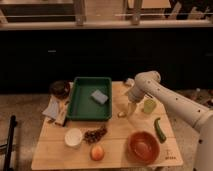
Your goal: Place banana in red bowl
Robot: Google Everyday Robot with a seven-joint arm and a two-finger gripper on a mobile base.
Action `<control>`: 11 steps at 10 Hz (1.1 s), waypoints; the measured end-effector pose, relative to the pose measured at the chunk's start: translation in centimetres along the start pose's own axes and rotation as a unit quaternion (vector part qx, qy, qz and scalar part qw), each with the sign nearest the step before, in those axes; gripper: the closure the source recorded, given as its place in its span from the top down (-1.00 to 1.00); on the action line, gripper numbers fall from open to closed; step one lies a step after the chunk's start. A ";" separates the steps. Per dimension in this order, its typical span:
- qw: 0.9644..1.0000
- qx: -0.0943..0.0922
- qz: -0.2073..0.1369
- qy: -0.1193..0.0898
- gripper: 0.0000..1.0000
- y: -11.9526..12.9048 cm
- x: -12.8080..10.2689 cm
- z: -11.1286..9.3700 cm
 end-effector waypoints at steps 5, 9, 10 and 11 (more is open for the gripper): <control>1.000 -0.004 0.013 -0.014 0.60 0.0 0.9 0.9; 0.999 -0.010 0.026 -0.027 0.60 0.1 2.1 1.7; 0.999 -0.011 0.027 -0.030 0.60 0.1 2.1 1.7; 0.999 -0.012 0.027 -0.032 0.60 0.2 2.2 1.9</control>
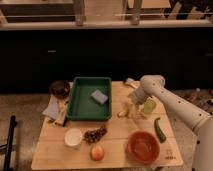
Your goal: Place banana in red bowl
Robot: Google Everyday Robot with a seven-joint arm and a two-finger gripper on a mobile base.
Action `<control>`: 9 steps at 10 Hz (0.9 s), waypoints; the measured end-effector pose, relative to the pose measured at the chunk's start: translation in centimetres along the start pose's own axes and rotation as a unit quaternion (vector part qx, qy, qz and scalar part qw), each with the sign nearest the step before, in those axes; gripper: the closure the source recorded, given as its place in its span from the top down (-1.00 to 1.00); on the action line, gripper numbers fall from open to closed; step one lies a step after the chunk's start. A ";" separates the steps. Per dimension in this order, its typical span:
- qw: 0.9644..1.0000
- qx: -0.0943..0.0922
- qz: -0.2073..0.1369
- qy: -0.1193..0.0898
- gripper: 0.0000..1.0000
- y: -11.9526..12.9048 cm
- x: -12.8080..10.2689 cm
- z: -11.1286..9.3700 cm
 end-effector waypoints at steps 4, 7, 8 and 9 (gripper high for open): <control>1.000 0.000 0.006 -0.010 0.60 0.2 0.8 0.3; 1.000 -0.001 0.006 -0.016 0.60 0.4 1.0 0.5; 1.000 -0.001 0.008 -0.017 0.60 0.4 1.2 0.5; 1.000 -0.001 0.009 -0.020 0.60 0.5 1.3 0.6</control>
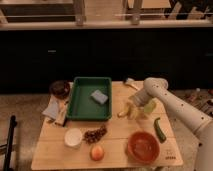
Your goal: Place banana in red bowl
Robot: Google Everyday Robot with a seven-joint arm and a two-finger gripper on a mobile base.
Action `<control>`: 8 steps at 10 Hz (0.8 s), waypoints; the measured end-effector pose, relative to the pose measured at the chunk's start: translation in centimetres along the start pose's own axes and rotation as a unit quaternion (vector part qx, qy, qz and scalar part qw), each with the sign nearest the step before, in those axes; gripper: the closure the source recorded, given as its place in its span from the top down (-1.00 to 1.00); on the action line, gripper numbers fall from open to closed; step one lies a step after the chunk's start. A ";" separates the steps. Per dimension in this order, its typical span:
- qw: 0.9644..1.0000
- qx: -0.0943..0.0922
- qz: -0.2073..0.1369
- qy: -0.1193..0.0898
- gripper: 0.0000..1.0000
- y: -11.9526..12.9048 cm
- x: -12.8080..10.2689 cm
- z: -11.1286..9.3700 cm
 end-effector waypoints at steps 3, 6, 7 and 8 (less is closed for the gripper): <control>1.000 -0.003 -0.004 -0.005 0.60 0.0 -0.3 0.3; 1.000 -0.003 -0.002 -0.008 0.60 0.1 -0.1 0.3; 1.000 -0.004 -0.002 -0.009 0.57 0.0 -0.1 0.4; 1.000 -0.005 -0.003 -0.010 0.57 0.1 -0.2 0.5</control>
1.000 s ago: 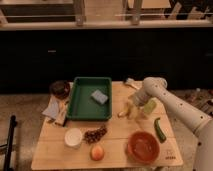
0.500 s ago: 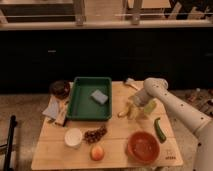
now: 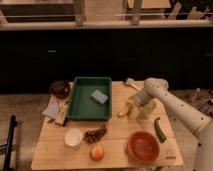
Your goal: Place banana in red bowl
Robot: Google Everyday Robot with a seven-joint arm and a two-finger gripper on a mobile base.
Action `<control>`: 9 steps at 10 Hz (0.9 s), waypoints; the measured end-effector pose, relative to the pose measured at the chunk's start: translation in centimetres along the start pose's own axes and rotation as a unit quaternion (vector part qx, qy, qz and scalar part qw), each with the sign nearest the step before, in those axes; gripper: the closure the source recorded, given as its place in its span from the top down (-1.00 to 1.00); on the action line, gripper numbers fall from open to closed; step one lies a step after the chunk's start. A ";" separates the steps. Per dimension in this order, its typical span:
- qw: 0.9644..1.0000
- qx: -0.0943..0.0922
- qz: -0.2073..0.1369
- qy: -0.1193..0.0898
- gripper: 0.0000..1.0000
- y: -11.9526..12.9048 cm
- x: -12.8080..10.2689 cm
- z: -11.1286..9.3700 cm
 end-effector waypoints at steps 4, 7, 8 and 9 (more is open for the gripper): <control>1.000 -0.001 0.001 -0.004 0.56 0.0 0.0 0.1; 1.000 -0.002 0.001 -0.007 0.07 -0.1 -0.1 0.3; 1.000 -0.003 0.002 -0.008 -0.17 -0.1 -0.1 0.3; 1.000 -0.003 0.002 -0.010 -0.33 -0.1 0.0 0.3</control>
